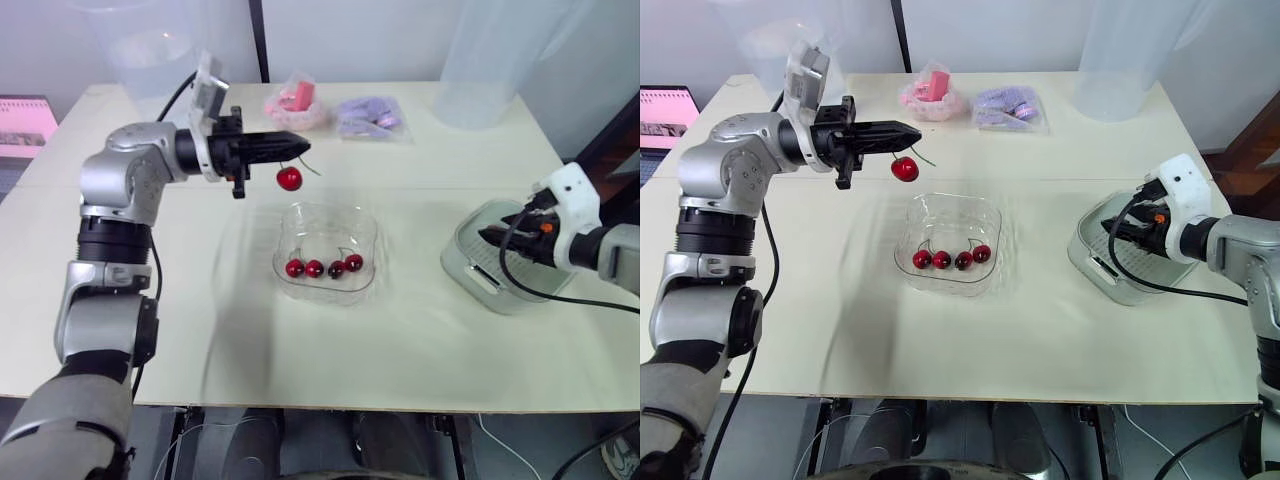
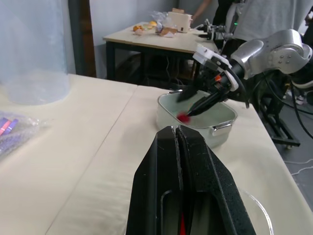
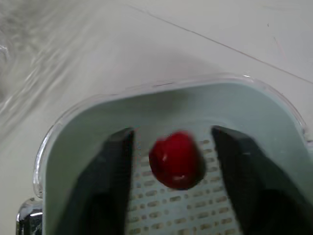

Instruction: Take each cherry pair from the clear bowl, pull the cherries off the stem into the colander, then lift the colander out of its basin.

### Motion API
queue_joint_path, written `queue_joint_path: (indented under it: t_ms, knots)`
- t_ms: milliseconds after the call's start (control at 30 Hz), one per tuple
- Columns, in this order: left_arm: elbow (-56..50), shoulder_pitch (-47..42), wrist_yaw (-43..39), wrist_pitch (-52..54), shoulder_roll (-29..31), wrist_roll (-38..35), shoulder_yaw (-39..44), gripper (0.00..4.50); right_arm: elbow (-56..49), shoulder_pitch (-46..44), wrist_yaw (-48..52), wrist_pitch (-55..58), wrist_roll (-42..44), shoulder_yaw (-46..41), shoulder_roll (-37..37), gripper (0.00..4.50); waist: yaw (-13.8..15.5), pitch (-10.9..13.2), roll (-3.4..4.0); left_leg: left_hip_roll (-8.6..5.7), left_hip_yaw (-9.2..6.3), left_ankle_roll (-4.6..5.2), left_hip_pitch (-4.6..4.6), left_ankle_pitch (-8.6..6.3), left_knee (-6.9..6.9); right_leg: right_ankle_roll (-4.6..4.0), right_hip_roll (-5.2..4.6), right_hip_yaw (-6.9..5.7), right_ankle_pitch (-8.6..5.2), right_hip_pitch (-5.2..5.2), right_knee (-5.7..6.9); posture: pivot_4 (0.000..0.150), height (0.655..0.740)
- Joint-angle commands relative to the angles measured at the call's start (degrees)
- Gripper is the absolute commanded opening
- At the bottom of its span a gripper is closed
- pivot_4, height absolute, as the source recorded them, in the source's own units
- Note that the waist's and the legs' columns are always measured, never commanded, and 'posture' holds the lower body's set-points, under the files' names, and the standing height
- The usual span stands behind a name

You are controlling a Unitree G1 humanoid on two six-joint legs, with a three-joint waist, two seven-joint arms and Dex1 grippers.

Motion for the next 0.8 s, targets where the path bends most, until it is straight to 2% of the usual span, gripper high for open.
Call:
queue_joint_path:
  t_ms: [33,133,267,333,367,467,533,633,800]
  knots:
    - [-0.5,-1.2,-0.2,-0.9,0.5,0.1,0.6,0.00,-1.4,-3.1,0.0,0.5,0.8,-2.4,-2.1,4.08,-0.1,0.0,0.00,0.00,0.00,0.00,0.00,0.00,0.00,0.00,0.00,0.00,0.00,0.00,0.00,0.150,0.7348]
    - [-0.3,-1.8,0.0,-0.6,0.3,-0.4,1.2,0.00,-2.4,-8.9,0.0,3.2,4.3,-2.9,-0.6,4.08,-0.2,0.0,0.00,0.00,0.00,0.00,0.01,0.00,0.00,0.00,0.01,0.01,0.00,-0.01,0.00,0.150,0.7348]
    - [-0.9,-2.8,0.3,0.8,0.0,-1.6,1.9,0.00,-5.9,-20.9,-1.5,11.9,14.2,-1.9,8.0,4.08,-0.4,0.0,0.00,0.01,-0.01,0.00,0.02,0.00,-0.02,0.00,0.02,0.01,0.00,-0.01,0.02,0.150,0.7348]
    - [-1.0,-3.2,0.3,0.8,-0.2,-1.8,1.9,0.00,-7.4,-25.6,-4.9,16.5,18.4,-0.5,16.6,4.08,-0.6,0.0,0.00,0.04,-0.09,-0.01,0.02,0.00,-0.02,0.00,0.06,-0.05,0.00,0.00,0.02,0.150,0.7348]
    - [-0.9,-3.3,0.3,1.0,-0.4,-2.1,2.1,0.00,-8.0,-26.9,-6.6,18.2,19.5,-0.3,20.1,4.30,-0.5,0.0,0.00,0.06,-0.09,-0.01,0.02,0.01,-0.02,-0.01,0.06,-0.05,0.00,0.00,0.02,0.150,0.7348]
    - [-0.9,-3.7,0.7,1.3,-0.9,-2.3,2.3,0.00,-8.3,-28.7,-13.3,20.0,22.1,0.2,33.7,4.30,0.0,0.0,0.00,0.03,-0.08,-0.01,-0.03,0.01,-0.01,-0.01,0.00,-0.08,0.00,-0.03,0.03,0.150,0.7348]
    - [-1.3,-3.6,0.9,1.2,-0.9,-2.3,2.2,0.00,-8.3,-29.0,-17.0,20.8,22.6,-0.4,39.9,4.30,0.0,0.0,0.00,0.03,-0.09,-0.02,-0.05,0.01,0.01,-0.01,0.00,-0.08,0.00,-0.03,0.04,0.150,0.7348]
    - [-2.3,-3.2,0.9,2.2,-0.2,-2.8,2.4,0.00,-9.1,-29.5,-19.4,20.4,22.9,1.8,44.6,4.30,0.1,0.0,0.00,0.00,-0.11,-0.04,-0.13,0.02,0.03,-0.01,-0.03,-0.11,0.00,-0.09,0.08,0.150,0.7348]
    - [-3.3,-2.7,1.3,3.0,0.1,-3.5,2.5,0.00,-7.4,-31.7,-21.2,17.9,21.7,5.2,47.8,4.30,-0.3,0.0,0.01,0.00,-0.14,-0.04,-0.12,0.02,0.01,-0.01,0.00,-0.11,0.00,-0.13,0.12,0.150,0.7348]
